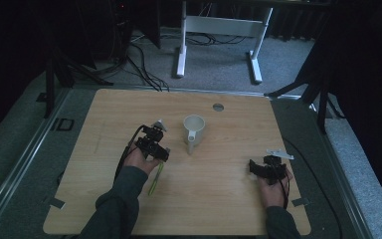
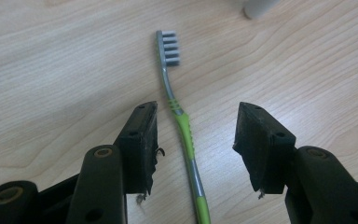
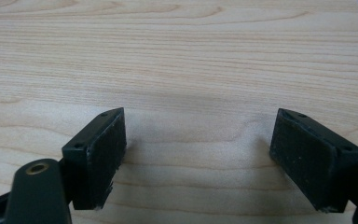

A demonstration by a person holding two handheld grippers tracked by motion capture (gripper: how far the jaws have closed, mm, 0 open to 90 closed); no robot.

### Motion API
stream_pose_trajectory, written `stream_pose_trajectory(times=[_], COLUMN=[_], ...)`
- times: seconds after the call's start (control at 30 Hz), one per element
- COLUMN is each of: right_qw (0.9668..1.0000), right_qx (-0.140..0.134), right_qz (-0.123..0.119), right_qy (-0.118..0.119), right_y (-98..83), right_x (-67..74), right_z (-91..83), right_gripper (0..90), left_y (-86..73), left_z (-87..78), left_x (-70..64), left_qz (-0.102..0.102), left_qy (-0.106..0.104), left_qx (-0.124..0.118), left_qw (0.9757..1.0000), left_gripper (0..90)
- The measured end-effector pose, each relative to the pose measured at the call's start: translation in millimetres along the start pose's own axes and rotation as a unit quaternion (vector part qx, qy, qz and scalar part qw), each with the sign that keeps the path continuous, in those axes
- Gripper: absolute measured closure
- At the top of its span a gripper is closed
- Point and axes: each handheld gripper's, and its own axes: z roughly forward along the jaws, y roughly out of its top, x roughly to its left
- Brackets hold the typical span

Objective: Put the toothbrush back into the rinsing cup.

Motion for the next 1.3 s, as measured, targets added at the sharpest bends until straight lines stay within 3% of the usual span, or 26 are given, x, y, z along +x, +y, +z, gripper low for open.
stream_pose_trajectory(times=[0.43, 0.9, 1.3], right_qw=[1.0, 1.0, 1.0], right_qx=[0.0, 0.0, 0.0], right_qz=[0.0, 0.0, 0.0], right_qy=[0.0, -0.001, -0.001], right_y=[0.0, 0.0, 0.0], right_x=[0.0, 0.1, 0.1], right_z=[0.0, 0.0, 0.1], right_gripper=[18.0, 18.0, 18.0], left_y=[4.6, 8.1, 9.1], left_z=[11.6, 21.4, 38.4], left_x=[1.2, 0.4, -1.2], left_qz=[-0.008, -0.008, -0.014], left_qy=[-0.005, -0.027, -0.001], left_qx=[0.038, 0.067, 0.095], left_qw=[0.9992, 0.9974, 0.9954], left_gripper=[48.0, 56.4, 63.3])
